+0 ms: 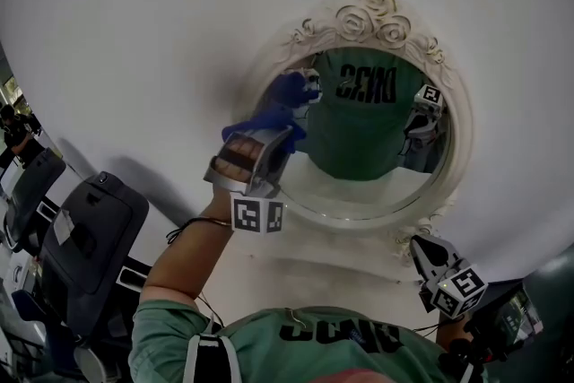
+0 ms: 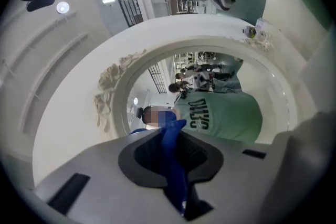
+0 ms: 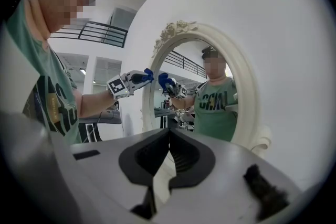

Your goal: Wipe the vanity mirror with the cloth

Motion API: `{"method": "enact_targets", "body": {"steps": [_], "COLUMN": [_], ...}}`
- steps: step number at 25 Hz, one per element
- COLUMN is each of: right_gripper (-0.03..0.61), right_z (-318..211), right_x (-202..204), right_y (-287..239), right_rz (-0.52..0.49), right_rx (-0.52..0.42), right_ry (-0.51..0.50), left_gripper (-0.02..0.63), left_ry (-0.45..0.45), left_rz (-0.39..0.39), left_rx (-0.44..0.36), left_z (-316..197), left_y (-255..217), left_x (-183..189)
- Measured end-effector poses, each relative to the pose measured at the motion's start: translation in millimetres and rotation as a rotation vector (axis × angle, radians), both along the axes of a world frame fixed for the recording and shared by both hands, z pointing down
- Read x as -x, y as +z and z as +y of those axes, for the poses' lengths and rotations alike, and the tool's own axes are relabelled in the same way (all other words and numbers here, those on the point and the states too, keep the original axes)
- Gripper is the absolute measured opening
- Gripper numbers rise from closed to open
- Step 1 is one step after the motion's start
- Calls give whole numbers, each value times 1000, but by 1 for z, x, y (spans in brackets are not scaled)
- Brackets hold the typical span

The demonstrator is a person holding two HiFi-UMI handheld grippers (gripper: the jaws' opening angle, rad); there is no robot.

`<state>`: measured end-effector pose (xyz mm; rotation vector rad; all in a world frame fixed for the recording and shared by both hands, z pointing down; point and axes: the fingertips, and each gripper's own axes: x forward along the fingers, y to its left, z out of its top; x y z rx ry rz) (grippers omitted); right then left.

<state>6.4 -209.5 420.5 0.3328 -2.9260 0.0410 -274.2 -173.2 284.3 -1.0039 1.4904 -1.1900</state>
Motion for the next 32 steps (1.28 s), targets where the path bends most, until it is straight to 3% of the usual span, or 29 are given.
{"method": "enact_targets", "body": {"steps": [6,14,21,32], "right_gripper": [12,12,12,12], "right_z": [6,0,-16,-33], "right_x": [8,1,-14,-54], "right_y": [-2,1,12,26], "right_rz": [24,25,5,-58], "right_rx": [-14,-19,6,42], "right_ry": [-10,19,49,116], "left_gripper": [64,64,64,64], "left_ry": [-105,-36,102,376], "left_rz": [24,41,-17,-168], "left_rx": [54,50,51,111], "left_z": [-2,-33,-74,-165], "left_y": [25,23,15,26], "left_x": [49,29,-46,-230]}}
